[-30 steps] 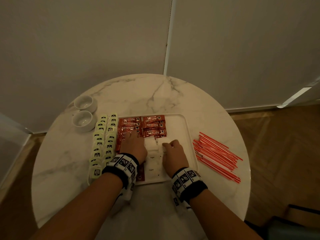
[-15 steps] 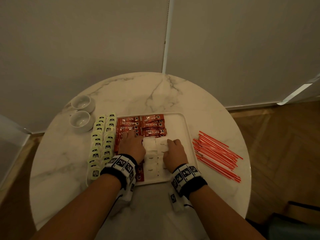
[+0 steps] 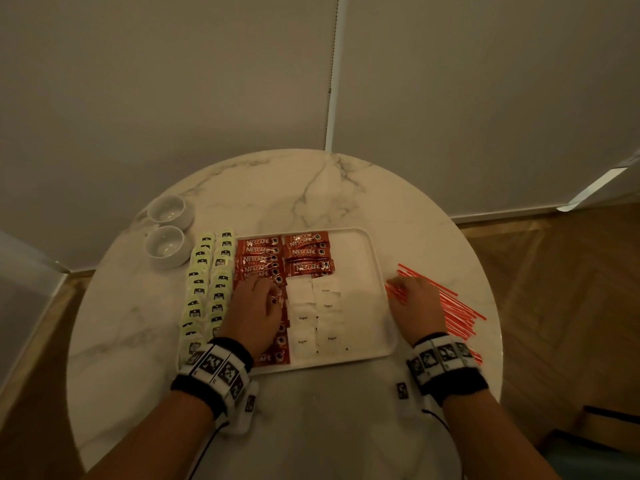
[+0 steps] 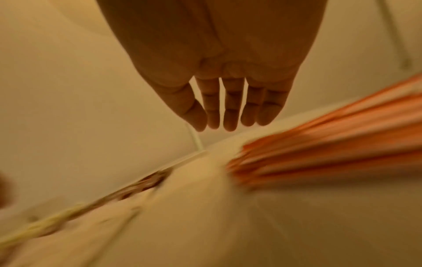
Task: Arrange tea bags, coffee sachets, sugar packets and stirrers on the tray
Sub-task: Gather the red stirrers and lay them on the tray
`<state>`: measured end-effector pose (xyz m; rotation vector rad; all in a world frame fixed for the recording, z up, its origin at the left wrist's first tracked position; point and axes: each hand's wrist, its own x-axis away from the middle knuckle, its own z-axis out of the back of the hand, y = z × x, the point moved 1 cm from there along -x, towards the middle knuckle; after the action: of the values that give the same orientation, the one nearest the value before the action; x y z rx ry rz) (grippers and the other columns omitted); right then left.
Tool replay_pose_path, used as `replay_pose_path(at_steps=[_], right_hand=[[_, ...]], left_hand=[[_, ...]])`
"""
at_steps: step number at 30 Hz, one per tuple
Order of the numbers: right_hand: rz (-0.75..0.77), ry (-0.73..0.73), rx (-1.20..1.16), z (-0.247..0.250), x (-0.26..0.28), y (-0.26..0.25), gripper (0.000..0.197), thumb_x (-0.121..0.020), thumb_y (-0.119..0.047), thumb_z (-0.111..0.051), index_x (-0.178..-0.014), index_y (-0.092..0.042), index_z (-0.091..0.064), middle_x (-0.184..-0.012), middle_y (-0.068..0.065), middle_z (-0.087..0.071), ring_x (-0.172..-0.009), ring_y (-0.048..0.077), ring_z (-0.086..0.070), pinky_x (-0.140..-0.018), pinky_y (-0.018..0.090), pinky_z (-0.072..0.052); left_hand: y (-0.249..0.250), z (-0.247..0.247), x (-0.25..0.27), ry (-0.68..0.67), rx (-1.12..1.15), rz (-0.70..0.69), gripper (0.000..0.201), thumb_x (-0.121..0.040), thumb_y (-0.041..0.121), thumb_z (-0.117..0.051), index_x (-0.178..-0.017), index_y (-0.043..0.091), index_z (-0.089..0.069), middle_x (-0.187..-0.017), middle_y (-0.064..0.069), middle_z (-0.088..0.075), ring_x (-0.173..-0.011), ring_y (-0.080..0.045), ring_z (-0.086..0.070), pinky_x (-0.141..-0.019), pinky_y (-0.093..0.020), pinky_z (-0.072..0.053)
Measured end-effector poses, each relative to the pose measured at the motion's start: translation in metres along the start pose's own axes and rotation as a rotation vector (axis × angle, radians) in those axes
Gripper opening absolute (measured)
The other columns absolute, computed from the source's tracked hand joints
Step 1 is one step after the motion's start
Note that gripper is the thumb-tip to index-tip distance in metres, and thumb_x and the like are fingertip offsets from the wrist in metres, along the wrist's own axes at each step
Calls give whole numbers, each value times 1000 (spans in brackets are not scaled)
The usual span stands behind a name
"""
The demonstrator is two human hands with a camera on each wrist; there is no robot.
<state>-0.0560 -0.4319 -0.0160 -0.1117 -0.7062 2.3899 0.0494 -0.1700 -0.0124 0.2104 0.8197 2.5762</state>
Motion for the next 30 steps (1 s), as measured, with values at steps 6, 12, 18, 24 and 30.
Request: replay_pose_path(at_steps=[6,12,18,24,30], right_hand=[[-175,-205,325,35,-5,65,101,-75,-42,-70,-152,-24,-6,-157,5,-17,-145,27,-14,-114,53,-22],[-134,-233,432,27,-11,76,93,-76,-53,-61,-150,-25,-11,-148,4,-31,-134,27,-33,-110,48,-29],[-107,-218,494,25,-16,66,70,-75,-54,-60,-136,-29,-38,-133,2,-40,-124,23,-39,-101,42,-35],[-156,-201,472,18,-19,62,50,-85,-40,-50,-131,-21,-41,-131,3,-43,-122,25,-40,-99,41,-35],[-221,-230,386,24,-22,65,43,-90,-29,-45,-131,-20,-42,-135,5,-43,-125,25,-38,-103,43,-30]], left_hand=[[13,5,55,-387,18,-149,12,-96,24,-47,-104,26,-56,-98,16,-52,-85,3,-48,-71,-7,-37],[40,-23,97,-719,-90,-400,25,-94,29,-43,-114,26,-56,-114,6,-58,-103,-10,-53,-90,-24,-42],[52,-30,100,-795,-146,-446,26,-95,31,-43,-117,24,-56,-118,2,-56,-107,-16,-53,-95,-31,-44],[59,-26,90,-685,-133,-466,26,-95,27,-41,-116,23,-57,-115,2,-58,-103,-15,-53,-90,-28,-43],[72,-28,75,-580,14,-387,23,-96,27,-43,-114,25,-57,-112,6,-59,-100,-9,-54,-89,-23,-45]])
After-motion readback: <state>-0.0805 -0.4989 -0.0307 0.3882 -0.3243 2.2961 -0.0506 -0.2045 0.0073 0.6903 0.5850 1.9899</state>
